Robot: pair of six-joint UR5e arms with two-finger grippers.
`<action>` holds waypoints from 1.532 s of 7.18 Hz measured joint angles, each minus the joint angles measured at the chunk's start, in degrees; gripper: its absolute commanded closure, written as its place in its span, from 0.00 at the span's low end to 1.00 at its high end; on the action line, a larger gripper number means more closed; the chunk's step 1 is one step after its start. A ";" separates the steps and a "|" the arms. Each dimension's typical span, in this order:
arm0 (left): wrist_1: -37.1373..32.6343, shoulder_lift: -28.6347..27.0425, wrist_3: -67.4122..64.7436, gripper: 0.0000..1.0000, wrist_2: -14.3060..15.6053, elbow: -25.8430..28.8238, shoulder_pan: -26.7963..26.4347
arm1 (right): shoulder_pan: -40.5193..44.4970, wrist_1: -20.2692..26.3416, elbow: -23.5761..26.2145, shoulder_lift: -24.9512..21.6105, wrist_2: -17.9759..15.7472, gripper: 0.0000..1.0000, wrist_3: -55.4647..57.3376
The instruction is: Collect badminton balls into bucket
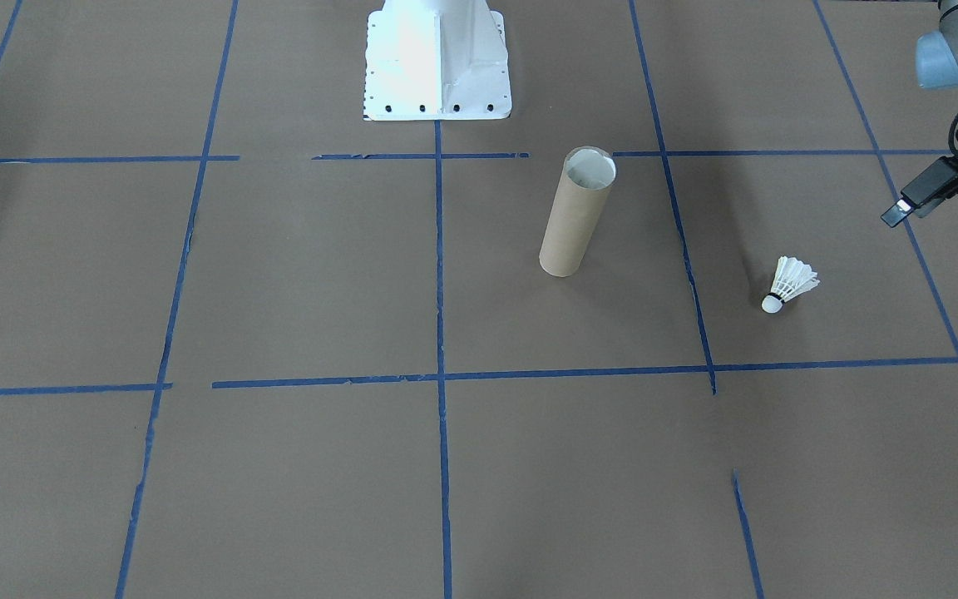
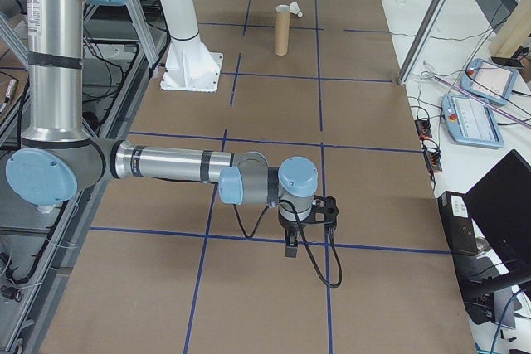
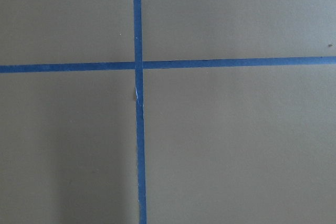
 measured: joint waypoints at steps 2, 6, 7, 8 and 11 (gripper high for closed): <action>-13.80 0.31 -12.18 0.00 4.75 5.52 4.08 | 0.00 0.00 0.00 0.00 0.00 0.00 0.00; -22.72 -1.76 -32.85 0.00 21.25 8.19 16.07 | 0.00 0.00 0.00 0.00 0.00 0.00 0.00; -23.03 -3.12 -35.47 0.00 23.43 9.17 17.53 | 0.00 0.00 0.00 0.00 0.00 0.00 0.00; -23.11 -4.90 -36.70 0.03 24.50 10.82 18.27 | 0.00 0.00 0.00 0.00 0.00 0.00 0.00; -23.04 -7.46 -37.33 0.52 25.10 13.43 19.31 | 0.00 0.00 0.00 0.00 0.00 0.00 0.00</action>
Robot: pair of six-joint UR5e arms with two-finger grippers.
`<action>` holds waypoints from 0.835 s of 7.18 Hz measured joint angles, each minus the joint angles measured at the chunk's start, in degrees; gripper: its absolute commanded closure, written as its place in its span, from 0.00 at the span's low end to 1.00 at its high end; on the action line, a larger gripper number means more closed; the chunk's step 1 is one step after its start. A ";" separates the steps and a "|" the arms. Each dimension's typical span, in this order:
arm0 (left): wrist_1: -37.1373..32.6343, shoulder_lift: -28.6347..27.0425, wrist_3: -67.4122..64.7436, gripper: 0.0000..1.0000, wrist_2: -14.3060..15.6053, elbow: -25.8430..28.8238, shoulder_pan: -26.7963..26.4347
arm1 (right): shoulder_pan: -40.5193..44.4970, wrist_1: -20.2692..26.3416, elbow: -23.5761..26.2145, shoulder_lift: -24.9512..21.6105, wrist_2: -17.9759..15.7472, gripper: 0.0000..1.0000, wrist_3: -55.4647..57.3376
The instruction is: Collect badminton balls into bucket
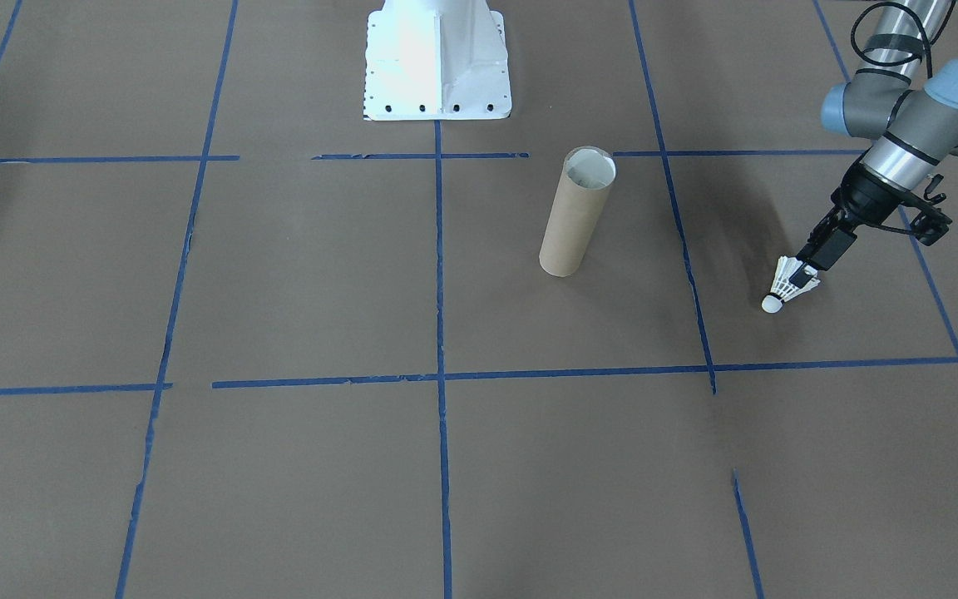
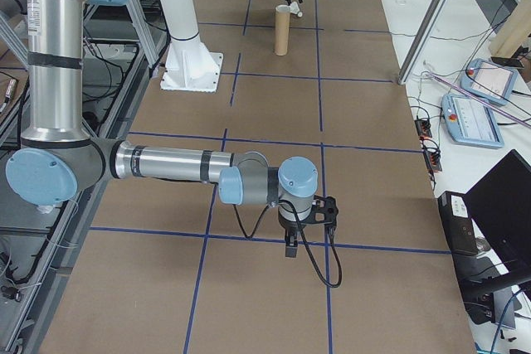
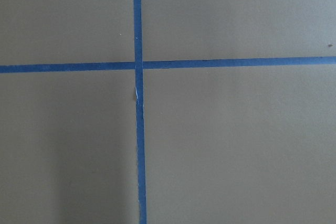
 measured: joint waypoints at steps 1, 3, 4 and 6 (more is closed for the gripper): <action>0.02 -0.42 0.15 0.79 0.00 0.64 0.15 | 0.00 0.00 0.00 0.00 0.00 0.00 0.00; -0.03 -0.59 0.66 1.00 -0.12 1.26 0.22 | 0.00 0.00 0.00 0.00 0.00 0.00 0.00; -0.07 -0.58 1.42 1.00 -0.33 1.28 0.22 | 0.00 0.00 0.00 0.00 0.00 0.00 0.00; -0.09 -0.28 3.60 1.00 -5.40 0.62 -0.17 | 0.00 0.00 0.01 0.00 0.00 0.00 0.00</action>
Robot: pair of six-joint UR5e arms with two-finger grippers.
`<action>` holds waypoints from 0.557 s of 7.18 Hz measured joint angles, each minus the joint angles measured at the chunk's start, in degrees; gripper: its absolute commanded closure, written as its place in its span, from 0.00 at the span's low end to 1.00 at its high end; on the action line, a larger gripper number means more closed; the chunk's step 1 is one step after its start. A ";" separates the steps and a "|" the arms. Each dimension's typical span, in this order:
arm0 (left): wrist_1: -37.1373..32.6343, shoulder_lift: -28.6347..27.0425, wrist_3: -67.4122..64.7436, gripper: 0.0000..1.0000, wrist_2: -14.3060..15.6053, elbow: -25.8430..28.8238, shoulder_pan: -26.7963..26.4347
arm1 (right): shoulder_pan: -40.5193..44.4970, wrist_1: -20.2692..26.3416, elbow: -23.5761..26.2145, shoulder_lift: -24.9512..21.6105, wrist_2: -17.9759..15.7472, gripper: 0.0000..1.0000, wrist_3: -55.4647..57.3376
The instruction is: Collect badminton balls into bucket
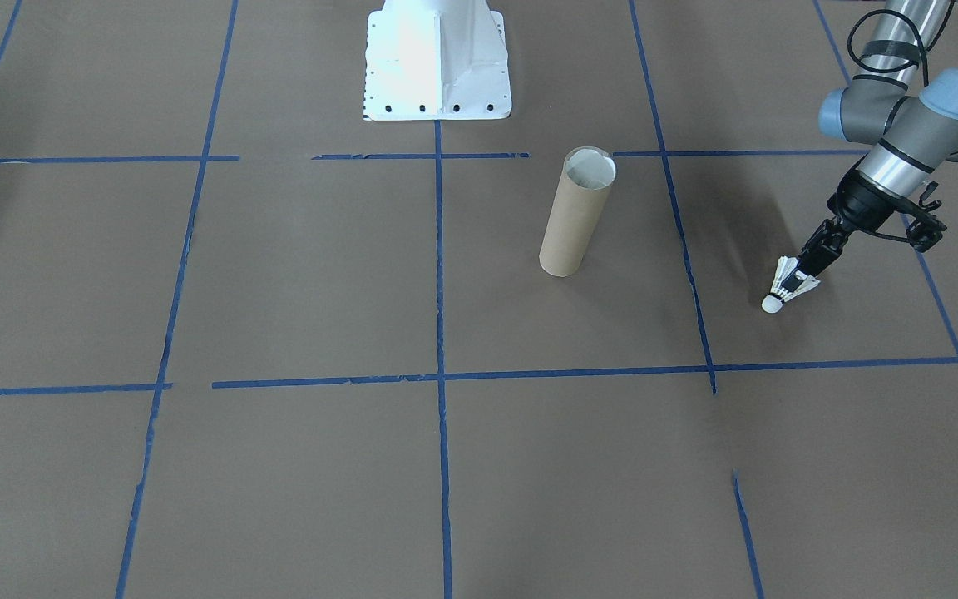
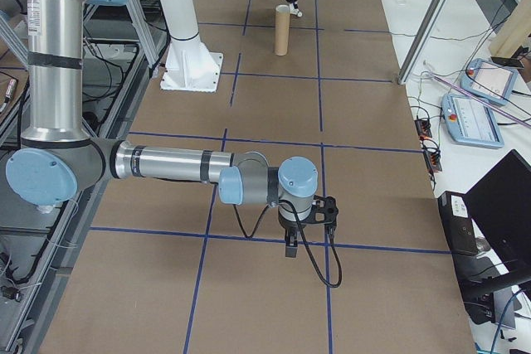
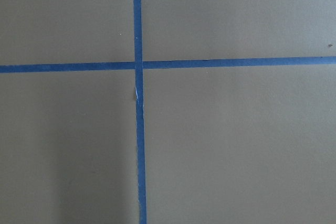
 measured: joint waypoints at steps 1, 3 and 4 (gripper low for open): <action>0.32 0.05 0.33 1.00 -6.01 -0.87 -2.04 | 0.00 0.00 0.02 0.00 0.00 0.00 0.00; 4.69 -0.33 0.52 1.00 -18.50 -5.45 -8.90 | 0.00 0.00 0.00 0.00 0.00 0.00 0.00; 10.50 -0.87 1.10 1.00 -21.85 -10.59 -10.32 | 0.00 0.00 0.00 0.00 0.00 0.00 0.00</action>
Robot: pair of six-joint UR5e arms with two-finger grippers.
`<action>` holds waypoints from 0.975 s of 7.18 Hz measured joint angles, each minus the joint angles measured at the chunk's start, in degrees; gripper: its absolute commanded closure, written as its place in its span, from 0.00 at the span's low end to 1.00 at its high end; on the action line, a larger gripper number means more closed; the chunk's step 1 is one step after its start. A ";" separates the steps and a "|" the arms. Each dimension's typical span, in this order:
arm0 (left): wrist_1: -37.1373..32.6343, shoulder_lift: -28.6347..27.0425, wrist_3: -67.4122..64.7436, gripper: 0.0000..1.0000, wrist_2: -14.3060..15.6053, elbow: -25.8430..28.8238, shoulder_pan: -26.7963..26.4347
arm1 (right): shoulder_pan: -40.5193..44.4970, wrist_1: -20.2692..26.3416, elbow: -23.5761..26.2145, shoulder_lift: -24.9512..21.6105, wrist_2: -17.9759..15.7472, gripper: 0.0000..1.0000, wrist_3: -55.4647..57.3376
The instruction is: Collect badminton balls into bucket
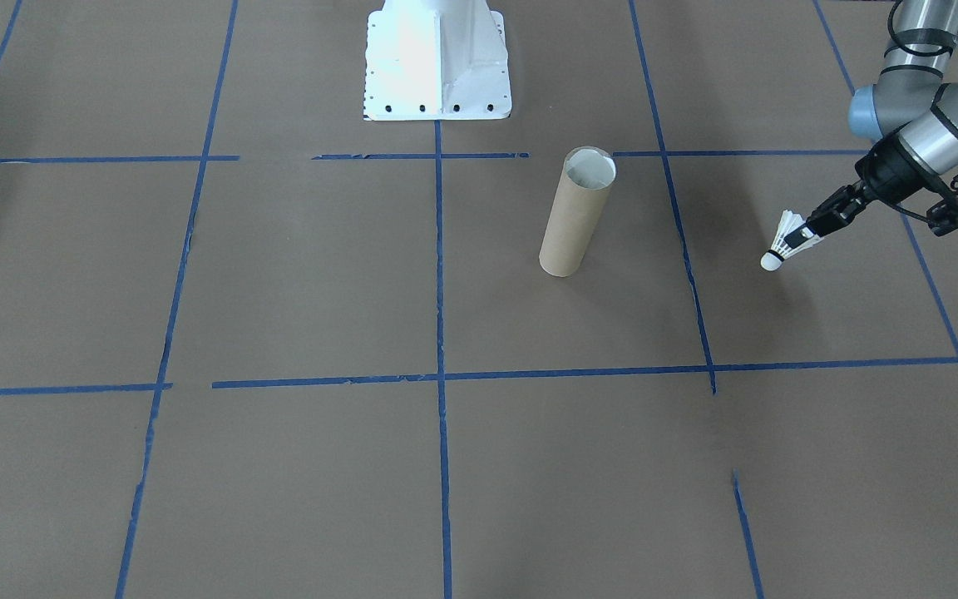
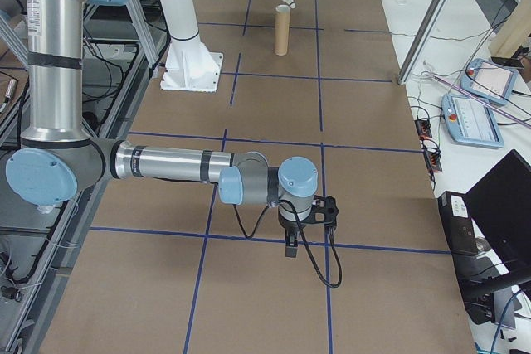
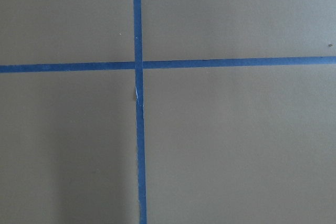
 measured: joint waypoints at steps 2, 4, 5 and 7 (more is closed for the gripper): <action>18.94 -2.52 7.06 1.00 -2.28 -13.44 -0.68 | 0.00 0.00 0.01 0.00 0.00 0.00 0.00; 38.33 -7.98 18.75 1.00 -2.20 -23.61 -0.68 | 0.00 0.00 0.04 0.00 0.00 0.00 0.00; 46.95 -11.18 25.99 1.00 -1.23 -27.07 -0.65 | 0.00 0.00 0.07 0.00 0.00 0.00 0.00; 69.49 -21.79 41.78 1.00 6.12 -31.13 0.62 | 0.00 0.00 0.06 0.00 0.00 0.00 0.00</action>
